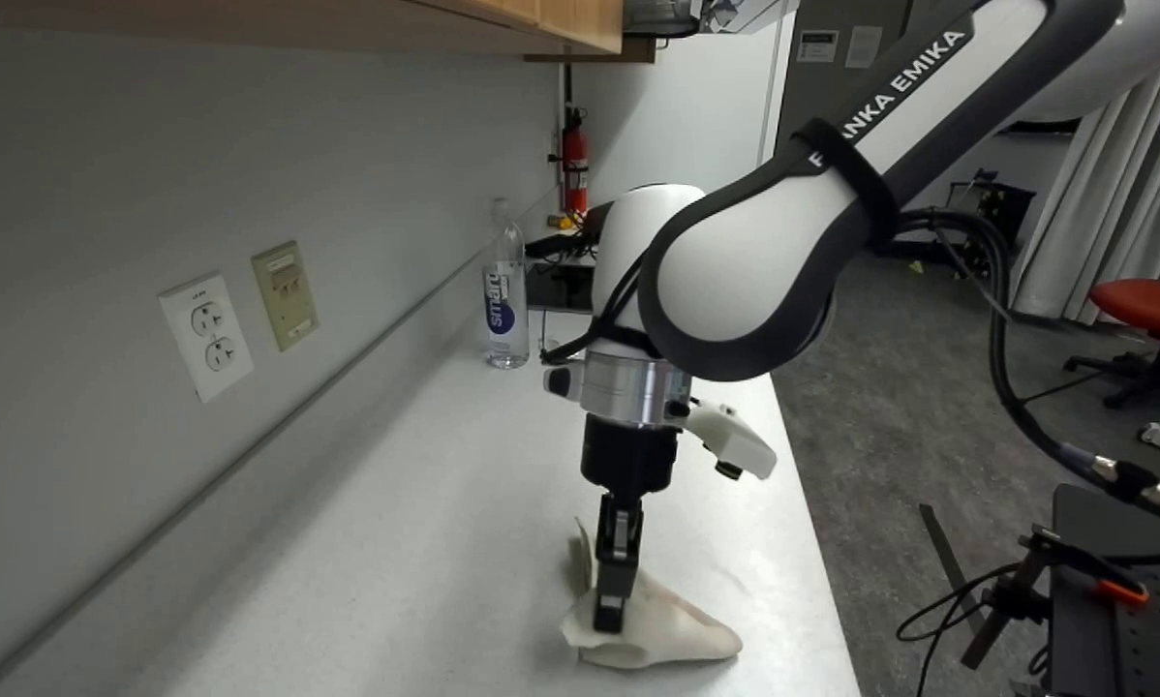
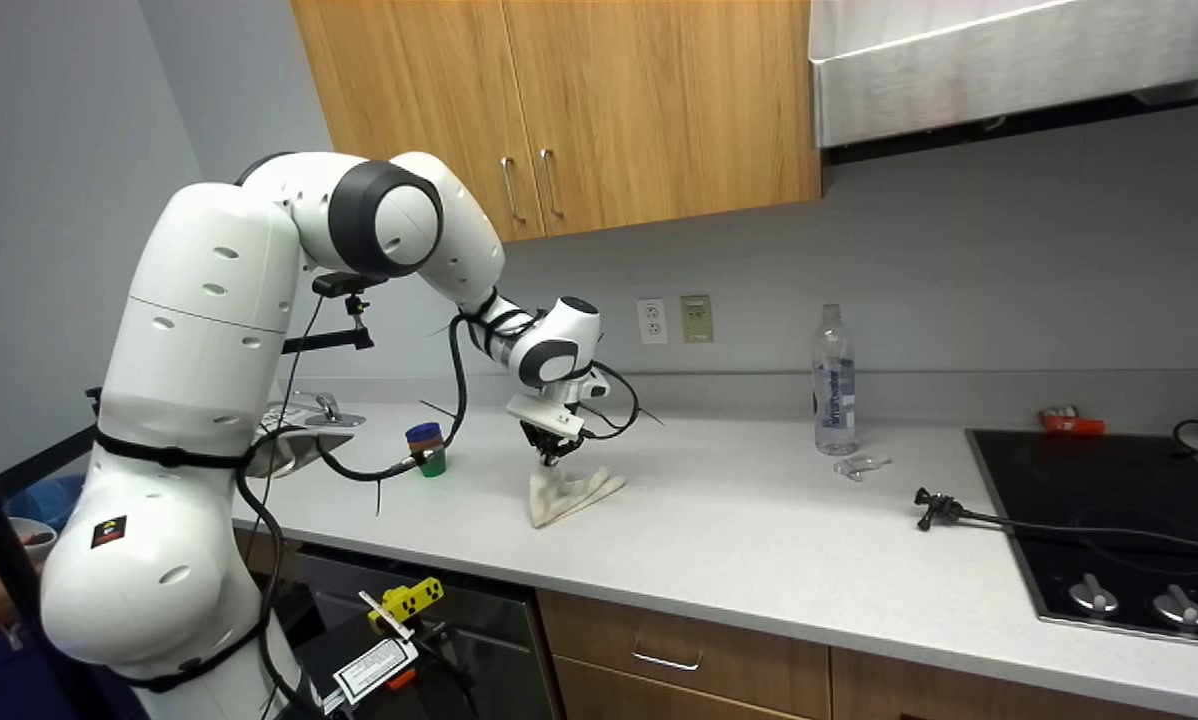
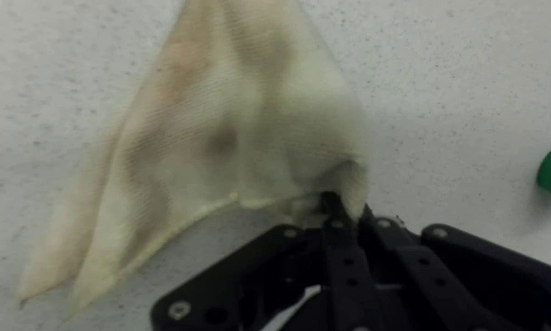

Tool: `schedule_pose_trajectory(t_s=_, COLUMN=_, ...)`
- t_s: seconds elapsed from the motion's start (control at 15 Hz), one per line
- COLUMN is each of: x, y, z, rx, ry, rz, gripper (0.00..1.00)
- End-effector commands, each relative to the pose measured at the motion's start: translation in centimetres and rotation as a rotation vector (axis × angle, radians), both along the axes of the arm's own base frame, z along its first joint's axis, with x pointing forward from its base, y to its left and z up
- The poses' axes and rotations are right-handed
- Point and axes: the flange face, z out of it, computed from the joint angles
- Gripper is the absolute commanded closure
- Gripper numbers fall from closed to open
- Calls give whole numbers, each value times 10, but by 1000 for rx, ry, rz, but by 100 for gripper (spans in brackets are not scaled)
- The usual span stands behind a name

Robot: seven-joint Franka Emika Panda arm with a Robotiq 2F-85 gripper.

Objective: Fold the towel

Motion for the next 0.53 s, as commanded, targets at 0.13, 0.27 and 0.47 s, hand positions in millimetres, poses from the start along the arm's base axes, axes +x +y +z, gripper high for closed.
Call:
schedule_pose_trajectory(t_s=0.13, x=8, y=-29, z=-4, rx=-190, ry=-98, rz=145, gripper=99)
schedule_pose_trajectory(t_s=0.27, x=10, y=-35, z=-10, rx=-232, ry=-130, rz=192, gripper=99)
schedule_pose_trajectory(t_s=0.47, x=10, y=-35, z=-14, rx=-265, ry=-181, rz=256, gripper=99)
